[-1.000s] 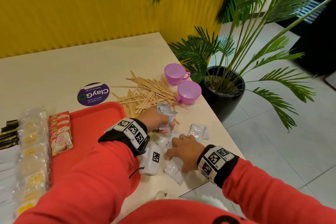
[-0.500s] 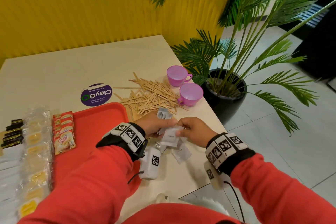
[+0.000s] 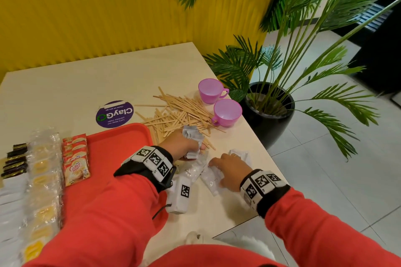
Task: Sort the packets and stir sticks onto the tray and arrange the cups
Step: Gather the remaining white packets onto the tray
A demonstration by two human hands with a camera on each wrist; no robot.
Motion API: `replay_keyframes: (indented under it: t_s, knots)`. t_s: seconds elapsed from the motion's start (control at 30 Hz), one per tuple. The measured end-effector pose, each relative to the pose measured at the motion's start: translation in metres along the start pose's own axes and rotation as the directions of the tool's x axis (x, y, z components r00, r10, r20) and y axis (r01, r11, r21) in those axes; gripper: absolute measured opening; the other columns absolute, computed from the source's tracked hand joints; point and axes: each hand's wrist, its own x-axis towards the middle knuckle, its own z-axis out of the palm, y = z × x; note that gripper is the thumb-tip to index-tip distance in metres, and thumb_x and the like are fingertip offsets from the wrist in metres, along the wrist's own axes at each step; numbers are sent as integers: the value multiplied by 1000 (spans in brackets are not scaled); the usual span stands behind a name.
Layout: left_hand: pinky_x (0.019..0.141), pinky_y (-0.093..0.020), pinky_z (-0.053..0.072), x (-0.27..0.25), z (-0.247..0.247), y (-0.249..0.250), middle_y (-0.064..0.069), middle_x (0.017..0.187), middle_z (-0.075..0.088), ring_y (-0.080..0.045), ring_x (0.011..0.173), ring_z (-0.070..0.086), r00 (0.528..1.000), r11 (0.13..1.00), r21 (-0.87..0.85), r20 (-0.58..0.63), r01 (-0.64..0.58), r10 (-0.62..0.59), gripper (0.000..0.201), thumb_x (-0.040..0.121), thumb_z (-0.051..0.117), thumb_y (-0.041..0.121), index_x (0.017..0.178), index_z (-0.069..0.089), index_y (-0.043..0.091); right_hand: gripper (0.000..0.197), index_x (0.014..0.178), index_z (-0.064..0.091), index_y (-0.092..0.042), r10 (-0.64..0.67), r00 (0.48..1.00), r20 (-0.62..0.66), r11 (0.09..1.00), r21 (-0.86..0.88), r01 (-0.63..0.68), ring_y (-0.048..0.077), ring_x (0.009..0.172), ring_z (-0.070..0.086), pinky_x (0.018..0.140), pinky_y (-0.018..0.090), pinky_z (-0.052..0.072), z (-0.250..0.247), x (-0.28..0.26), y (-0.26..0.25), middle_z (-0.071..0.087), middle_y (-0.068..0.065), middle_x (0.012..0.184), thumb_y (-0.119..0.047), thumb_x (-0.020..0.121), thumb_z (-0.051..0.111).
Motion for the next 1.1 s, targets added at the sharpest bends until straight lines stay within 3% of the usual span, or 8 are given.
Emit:
replay_keyframes:
  t_s: [0.27, 0.4, 0.57, 0.63, 0.73, 0.83, 0.93, 1.1]
  knots:
    - [58, -26, 48, 3, -3, -2, -11, 58, 60, -19, 53, 56, 1000, 999, -17, -1, 29, -29, 13, 64, 67, 1, 56, 59, 6, 36, 123, 55, -16, -37, 999, 28, 999, 14, 37, 26, 111, 49, 93, 31, 38, -1, 0, 2, 52, 9, 118, -17, 88, 56]
    - [58, -26, 53, 6, -10, -6, -5, 63, 64, -16, 64, 66, 999, 992, -113, 11, 50, -49, 13, 82, 68, 14, 74, 59, 11, 17, 98, 68, -12, -6, 975, -221, 936, 342, 83, 16, 87, 54, 78, 24, 37, -20, -6, 0, 62, 1, 90, -14, 90, 53]
    - [72, -34, 58, 9, -16, -5, -6, 73, 67, -16, 65, 68, 991, 965, -225, 20, 136, -135, 46, 69, 68, 52, 88, 61, 10, 22, 107, 71, -12, 160, 726, -669, 839, 479, 256, 19, 87, 60, 82, 30, 47, -40, -5, -10, 69, 3, 94, -14, 89, 59]
    - [75, -36, 58, 8, -14, -2, -6, 75, 67, -18, 68, 67, 989, 942, -302, 67, 146, -132, 56, 61, 66, 56, 90, 60, 10, 23, 106, 72, -12, 33, 661, -749, 864, 354, 358, 23, 87, 64, 78, 30, 49, -38, 0, -19, 71, 7, 94, -13, 87, 60]
    - [68, -30, 58, 6, -13, 6, -9, 79, 64, -19, 71, 63, 987, 897, -416, 119, 151, -111, 38, 79, 61, 44, 91, 59, 8, 25, 100, 74, -11, -206, 635, -745, 865, 165, 474, 27, 75, 65, 66, 34, 54, -28, 8, -30, 69, 9, 86, -18, 82, 58]
    - [59, -24, 56, 3, -20, 8, -4, 65, 63, -14, 60, 62, 988, 916, -376, 117, 143, -106, 10, 89, 57, 16, 82, 59, 8, 36, 105, 72, -14, -309, 676, -669, 835, 149, 530, 28, 83, 62, 72, 33, 48, -23, 12, -33, 66, 7, 95, -31, 82, 49]
    - [52, -25, 49, 3, -28, 1, -7, 59, 58, -16, 50, 59, 993, 925, -360, 46, 118, -109, 13, 82, 52, -4, 74, 57, 5, 48, 107, 70, -15, -203, 772, -602, 792, 363, 491, 16, 96, 53, 82, 27, 39, -19, 12, -31, 60, -1, 104, -41, 76, 44]
    - [41, -17, 42, 2, -39, -10, -2, 48, 44, -12, 37, 48, 989, 936, -345, -99, 69, -110, 24, 73, 58, -8, 64, 46, 11, 32, 105, 59, -14, 74, 947, -314, 962, 274, 16, 26, 105, 51, 85, 32, 41, -10, 23, -39, 54, 4, 107, -38, 84, 59]
